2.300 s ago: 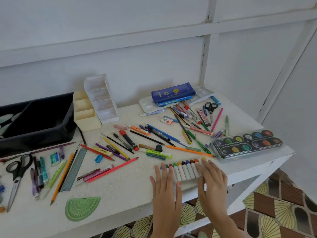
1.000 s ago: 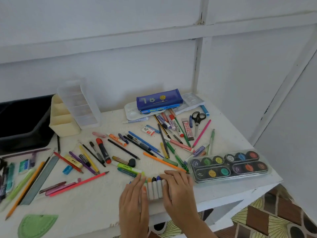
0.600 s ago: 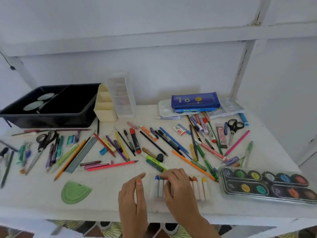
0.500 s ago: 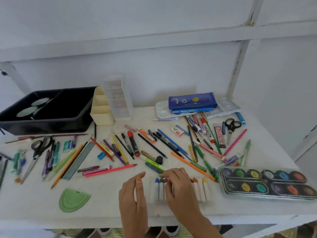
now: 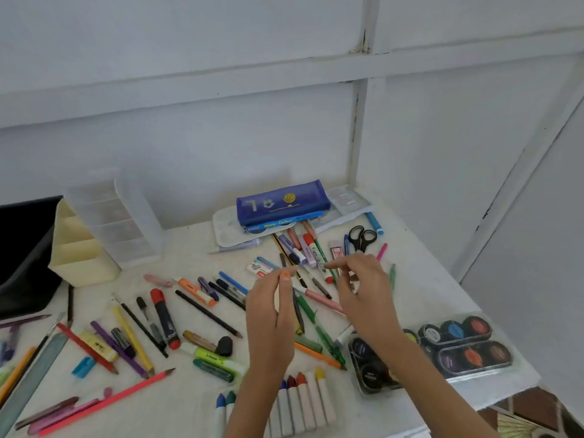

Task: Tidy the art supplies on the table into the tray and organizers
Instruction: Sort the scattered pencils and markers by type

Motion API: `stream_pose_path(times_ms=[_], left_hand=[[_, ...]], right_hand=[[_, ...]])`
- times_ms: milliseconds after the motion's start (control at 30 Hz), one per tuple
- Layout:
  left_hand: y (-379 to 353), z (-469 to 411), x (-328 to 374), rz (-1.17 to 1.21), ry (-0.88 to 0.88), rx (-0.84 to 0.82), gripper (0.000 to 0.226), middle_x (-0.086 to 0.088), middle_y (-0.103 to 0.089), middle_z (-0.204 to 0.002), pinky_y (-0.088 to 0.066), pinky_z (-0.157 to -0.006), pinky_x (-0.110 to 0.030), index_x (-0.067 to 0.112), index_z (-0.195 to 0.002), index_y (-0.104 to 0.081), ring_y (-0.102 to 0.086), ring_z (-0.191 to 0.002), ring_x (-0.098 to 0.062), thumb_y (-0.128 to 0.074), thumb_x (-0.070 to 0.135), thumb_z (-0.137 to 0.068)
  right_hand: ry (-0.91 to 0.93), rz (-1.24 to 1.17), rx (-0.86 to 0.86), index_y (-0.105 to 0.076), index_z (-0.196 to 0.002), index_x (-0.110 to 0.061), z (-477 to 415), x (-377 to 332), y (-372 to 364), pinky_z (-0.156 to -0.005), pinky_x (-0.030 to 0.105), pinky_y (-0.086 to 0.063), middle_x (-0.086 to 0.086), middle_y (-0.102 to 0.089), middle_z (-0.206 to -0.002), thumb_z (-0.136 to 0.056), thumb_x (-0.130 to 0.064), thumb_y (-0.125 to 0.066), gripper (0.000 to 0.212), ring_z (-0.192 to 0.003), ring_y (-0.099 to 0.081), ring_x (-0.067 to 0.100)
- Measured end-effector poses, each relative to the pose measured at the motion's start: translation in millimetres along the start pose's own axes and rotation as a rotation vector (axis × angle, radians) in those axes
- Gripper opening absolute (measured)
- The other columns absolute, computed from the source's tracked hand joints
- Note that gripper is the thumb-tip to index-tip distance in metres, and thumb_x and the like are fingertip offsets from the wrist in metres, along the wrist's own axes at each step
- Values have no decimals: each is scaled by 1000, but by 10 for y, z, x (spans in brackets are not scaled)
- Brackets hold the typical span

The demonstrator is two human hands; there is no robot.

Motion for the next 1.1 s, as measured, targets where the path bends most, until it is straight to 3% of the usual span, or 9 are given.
stream_pose_path(times_ms=[200,300,433,533,633,800,867,967,1100], left_hand=[[-755,-600,130,-50,-87,-78,48,12,-66,-97,-45,-85,-22,18,-105,-67,-57,-94,0,-29,45,-92],[-1052,-851,110,-164,-100,-104,40,9,-65,-101,-44,-87,-26,18,-106,-66,-55,-95,-3,-34,39,-93],[-1370,-1144,30,-397,-170,-128,42,4,-63,-108,-39,-91,-29,17,-108,-64,-52,-103,-11,-34,39,-87],[-1585,-1379,-68,-577,-192,-205,45,0,-58,-124,-33,-99,-30,16,-118,-59,-48,-119,-17,-36,38,-87],[-1764,-1611,-171,-731,-173,-334,40,0,-41,-145,-14,-114,-30,18,-134,-46,-28,-138,-17,-42,26,-95],[-1925,-1894,-359,-945,-225,-429,43,-2,-29,-152,3,-117,-35,17,-139,-39,-11,-145,-20,-38,23,-97],[-1943,-1966,-462,-1038,-222,-458,41,-5,-36,-149,1,-116,-44,15,-136,-44,-15,-144,-27,-42,21,-95],[-1932,-2006,-562,-1127,-173,-478,35,-5,-53,-135,-21,-108,-60,14,-122,-59,-35,-135,-34,-55,19,-87],[-1864,-2022,-629,-1188,-155,-487,30,-4,-54,-130,-32,-100,-57,16,-116,-61,-35,-134,-33,-52,25,-89]], right_hand=[[-14,-53,-9,-69,-86,-17,-786,394,245,-76,21,-45,-12,-58,-80,-79,10,-53,32,-84,-54,12],[-107,-111,-100,-69,-86,-18,-1152,639,231,-70,7,-40,-14,-61,-84,-79,9,-50,34,-82,-54,6],[-182,-94,-196,-70,-94,-10,-1566,1070,102,-67,2,-39,1,-68,-97,-80,8,-50,30,-77,-55,2],[-198,-39,-194,-69,-95,-12,-1814,1370,-18,-73,11,-39,5,-68,-101,-80,6,-51,29,-88,-57,13],[-193,41,-191,-67,-100,-14,-2025,1536,-137,-80,23,-40,9,-64,-107,-84,0,-51,27,-101,-53,20],[-212,337,-231,-54,-124,-17,-2254,1658,-329,-91,34,-32,9,-53,-121,-92,-15,-46,33,-114,-42,26],[-223,381,-256,-50,-129,-19,-2296,1693,-409,-91,34,-31,8,-52,-124,-94,-17,-44,36,-115,-42,25],[-227,405,-253,-49,-130,-19,-2304,1748,-496,-89,33,-32,8,-53,-123,-95,-17,-42,35,-113,-43,25],[-229,301,-183,-54,-126,-14,-2302,1828,-518,-86,34,-37,11,-57,-115,-89,4,-43,42,-106,-46,26]])
Point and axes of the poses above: each hand's wrist, its own z-axis away from the middle knuckle, its own y-axis out of the back of the hand, x = y × z, the point moved 3 cm from there along -z, towards the middle knuckle
